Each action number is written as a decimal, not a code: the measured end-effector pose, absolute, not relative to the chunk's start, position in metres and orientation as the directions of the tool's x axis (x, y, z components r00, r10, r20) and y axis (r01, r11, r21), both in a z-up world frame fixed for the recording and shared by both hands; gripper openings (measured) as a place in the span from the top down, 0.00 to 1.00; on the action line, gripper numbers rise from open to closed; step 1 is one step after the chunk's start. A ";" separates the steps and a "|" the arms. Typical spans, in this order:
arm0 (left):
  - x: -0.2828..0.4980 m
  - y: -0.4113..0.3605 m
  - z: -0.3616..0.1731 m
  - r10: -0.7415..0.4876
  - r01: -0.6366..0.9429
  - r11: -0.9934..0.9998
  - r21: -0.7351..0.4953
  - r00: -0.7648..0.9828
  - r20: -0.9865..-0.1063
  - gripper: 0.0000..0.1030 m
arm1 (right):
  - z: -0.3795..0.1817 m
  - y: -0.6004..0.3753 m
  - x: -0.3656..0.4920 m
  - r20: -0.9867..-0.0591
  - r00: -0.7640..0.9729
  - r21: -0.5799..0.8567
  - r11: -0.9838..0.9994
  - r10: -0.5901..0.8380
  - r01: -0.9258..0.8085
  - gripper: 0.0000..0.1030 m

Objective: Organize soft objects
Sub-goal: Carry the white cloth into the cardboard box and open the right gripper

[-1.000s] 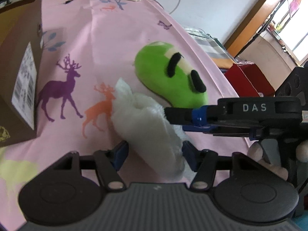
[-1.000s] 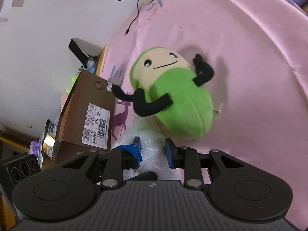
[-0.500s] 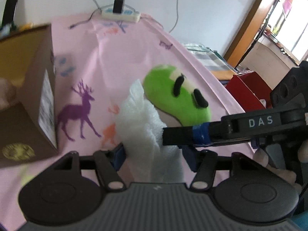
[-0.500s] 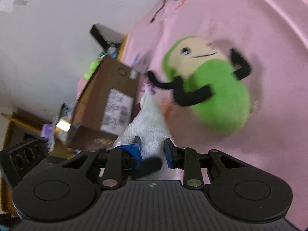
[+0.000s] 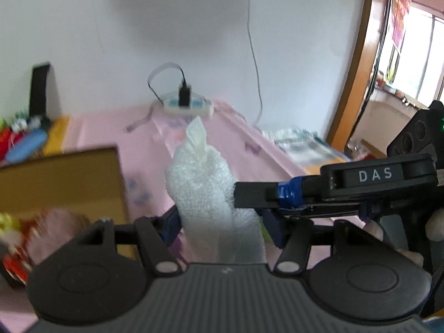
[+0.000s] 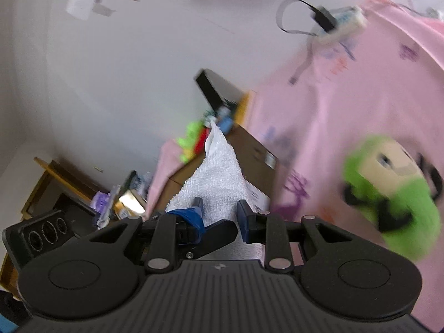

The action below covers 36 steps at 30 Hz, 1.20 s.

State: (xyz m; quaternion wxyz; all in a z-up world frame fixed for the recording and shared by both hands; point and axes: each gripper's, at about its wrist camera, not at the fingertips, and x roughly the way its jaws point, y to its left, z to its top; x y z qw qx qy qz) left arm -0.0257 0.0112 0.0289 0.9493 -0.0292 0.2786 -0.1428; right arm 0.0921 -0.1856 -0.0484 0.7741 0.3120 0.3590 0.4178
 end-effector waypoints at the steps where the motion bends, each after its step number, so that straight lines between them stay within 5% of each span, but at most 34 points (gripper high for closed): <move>1: -0.025 0.017 0.034 -0.285 0.253 0.958 -0.132 0.811 -0.511 0.41 | -0.042 -0.179 0.095 -0.283 0.395 0.777 0.450 0.874 -0.440 0.90; 12: 0.006 0.112 0.046 -0.274 0.224 0.962 -0.157 0.814 -0.512 0.41 | -0.016 -0.093 0.123 -0.277 0.408 0.748 0.462 0.870 -0.477 0.90; 36: 0.080 0.170 -0.016 -0.364 0.251 0.931 -0.264 0.668 -0.649 0.41 | -0.050 -0.017 0.137 -0.478 0.579 0.631 0.717 0.660 -0.297 0.92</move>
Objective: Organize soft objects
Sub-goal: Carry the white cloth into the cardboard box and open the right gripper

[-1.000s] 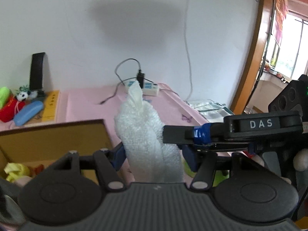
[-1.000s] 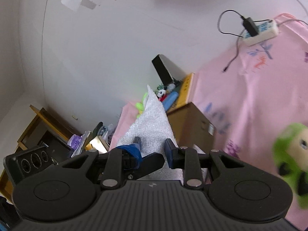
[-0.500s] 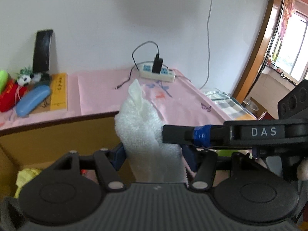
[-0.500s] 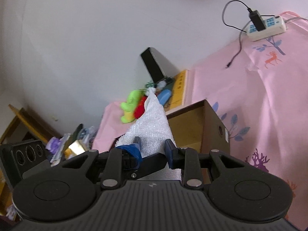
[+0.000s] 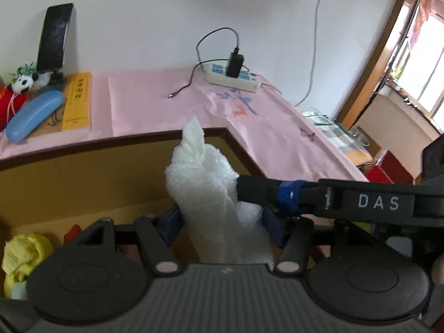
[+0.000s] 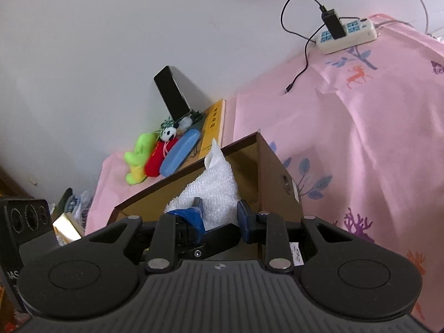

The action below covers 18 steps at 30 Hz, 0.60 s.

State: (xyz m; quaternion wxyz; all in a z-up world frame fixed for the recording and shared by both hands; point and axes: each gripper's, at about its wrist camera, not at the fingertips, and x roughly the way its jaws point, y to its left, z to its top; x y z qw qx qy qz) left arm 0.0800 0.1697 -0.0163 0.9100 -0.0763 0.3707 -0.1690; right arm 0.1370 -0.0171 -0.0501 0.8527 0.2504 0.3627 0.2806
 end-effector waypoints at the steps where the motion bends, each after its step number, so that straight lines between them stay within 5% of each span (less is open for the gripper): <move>1: 0.082 0.170 -0.019 -0.357 0.240 0.934 -0.264 0.663 -0.658 0.41 | -0.050 -0.016 0.137 -0.483 0.584 0.620 0.726 0.652 -0.298 0.92; 18: 0.093 0.176 -0.029 -0.327 0.157 0.942 -0.296 0.623 -0.710 0.41 | -0.056 -0.006 0.131 -0.441 0.676 0.531 0.779 0.590 -0.333 0.92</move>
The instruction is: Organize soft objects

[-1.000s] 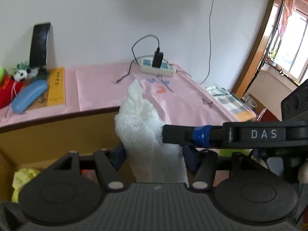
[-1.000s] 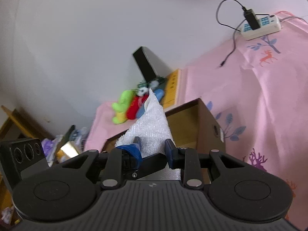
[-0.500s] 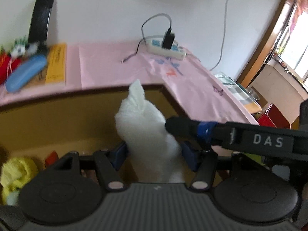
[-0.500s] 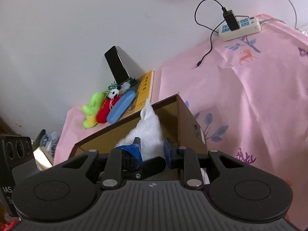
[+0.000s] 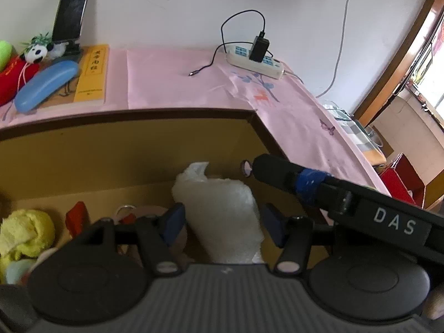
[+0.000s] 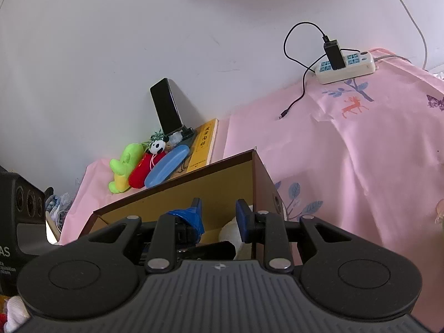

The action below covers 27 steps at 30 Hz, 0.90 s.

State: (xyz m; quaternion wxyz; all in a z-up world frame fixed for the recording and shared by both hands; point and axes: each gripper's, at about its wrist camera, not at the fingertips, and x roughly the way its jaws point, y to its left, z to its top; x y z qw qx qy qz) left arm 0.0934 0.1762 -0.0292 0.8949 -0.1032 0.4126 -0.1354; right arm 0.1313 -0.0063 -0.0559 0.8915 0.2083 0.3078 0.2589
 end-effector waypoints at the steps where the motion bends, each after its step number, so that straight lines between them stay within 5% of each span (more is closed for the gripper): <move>1: 0.093 0.176 -0.029 -0.324 0.155 0.943 -0.293 0.624 -0.712 0.41 | -0.056 -0.006 0.131 -0.440 0.676 0.530 0.779 0.591 -0.335 0.92; 27: 0.092 0.173 -0.028 -0.224 0.099 0.973 -0.210 0.643 -0.733 0.41 | -0.057 -0.006 0.126 -0.422 0.685 0.518 0.778 0.594 -0.356 0.92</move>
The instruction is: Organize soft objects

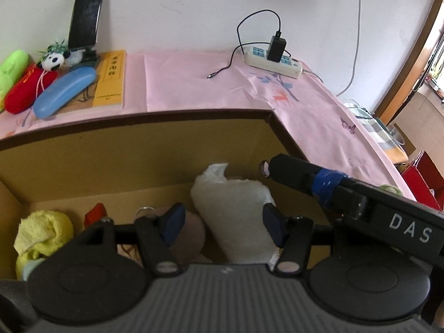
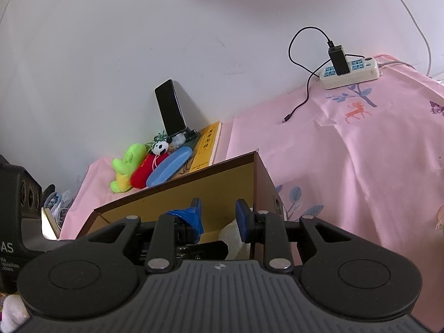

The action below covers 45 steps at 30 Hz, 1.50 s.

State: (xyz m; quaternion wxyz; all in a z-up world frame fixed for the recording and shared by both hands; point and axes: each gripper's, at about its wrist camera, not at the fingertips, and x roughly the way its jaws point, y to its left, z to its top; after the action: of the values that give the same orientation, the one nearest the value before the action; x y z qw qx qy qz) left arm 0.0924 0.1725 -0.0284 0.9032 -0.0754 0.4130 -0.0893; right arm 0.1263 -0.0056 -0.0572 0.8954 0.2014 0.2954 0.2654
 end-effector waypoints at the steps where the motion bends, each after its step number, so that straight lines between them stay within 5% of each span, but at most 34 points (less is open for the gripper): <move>1: 0.092 0.173 -0.028 -0.223 0.099 0.973 -0.210 0.643 -0.733 0.41 | -0.057 -0.006 0.126 -0.422 0.685 0.517 0.778 0.594 -0.357 0.92; 45: 0.085 0.171 -0.023 -0.207 0.126 0.978 -0.167 0.693 -0.690 0.41 | -0.053 -0.012 0.125 -0.444 0.648 0.527 0.765 0.619 -0.369 0.91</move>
State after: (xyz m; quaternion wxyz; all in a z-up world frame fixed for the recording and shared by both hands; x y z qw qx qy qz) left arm 0.0848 0.1706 -0.0231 0.9185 -0.0532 0.3811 -0.0907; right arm 0.1255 -0.0124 -0.0535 0.8857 0.1992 0.3132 0.2789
